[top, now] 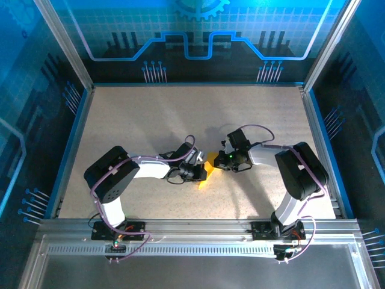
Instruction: Fold a paper plane with a square sheet of paper (fold left side to right side)
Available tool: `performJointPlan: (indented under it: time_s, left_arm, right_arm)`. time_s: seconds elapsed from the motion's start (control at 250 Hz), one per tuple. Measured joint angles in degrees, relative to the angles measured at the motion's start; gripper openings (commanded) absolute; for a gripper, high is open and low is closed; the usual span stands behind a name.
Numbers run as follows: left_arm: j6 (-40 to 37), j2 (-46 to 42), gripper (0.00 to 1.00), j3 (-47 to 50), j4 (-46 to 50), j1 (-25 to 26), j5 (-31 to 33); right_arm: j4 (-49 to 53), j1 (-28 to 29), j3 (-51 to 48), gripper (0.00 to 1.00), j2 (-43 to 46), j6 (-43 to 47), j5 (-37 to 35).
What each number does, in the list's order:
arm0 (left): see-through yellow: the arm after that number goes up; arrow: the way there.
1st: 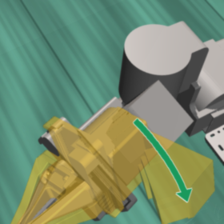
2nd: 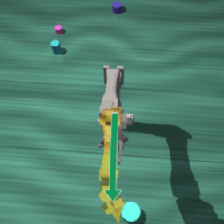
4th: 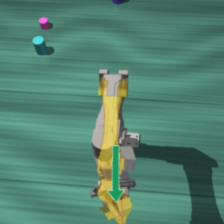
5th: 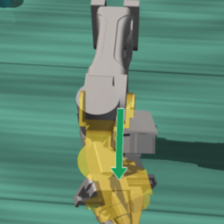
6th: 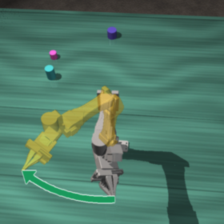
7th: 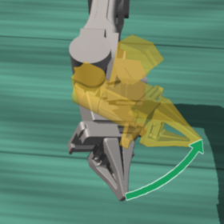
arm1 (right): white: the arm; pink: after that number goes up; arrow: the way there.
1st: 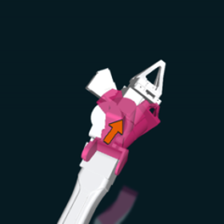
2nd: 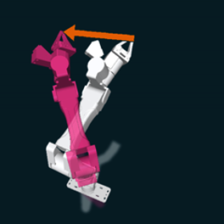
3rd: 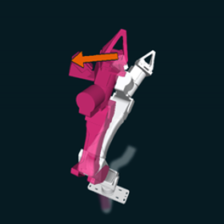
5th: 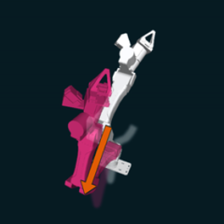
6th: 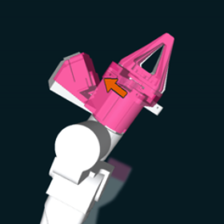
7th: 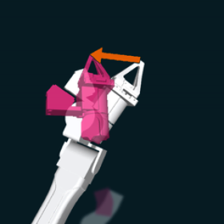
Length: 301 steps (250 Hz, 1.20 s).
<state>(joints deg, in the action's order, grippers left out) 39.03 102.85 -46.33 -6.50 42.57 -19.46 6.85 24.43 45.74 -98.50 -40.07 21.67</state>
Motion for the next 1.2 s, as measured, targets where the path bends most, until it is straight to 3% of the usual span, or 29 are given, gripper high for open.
performJointPlan:
  time_s: [0.907,1.203]
  left_arm:
    - [0.02,-0.15,0.0,0.37,-0.96,0.26,0.83]
    - [0.02,-0.33,0.0,0.46,-0.9,0.26,0.87]
  right_arm:
    - [2.08,-9.97,5.38,0.05,-3.63,3.74,-0.24]
    - [2.58,-9.62,5.38,0.06,2.69,3.67,-1.09]
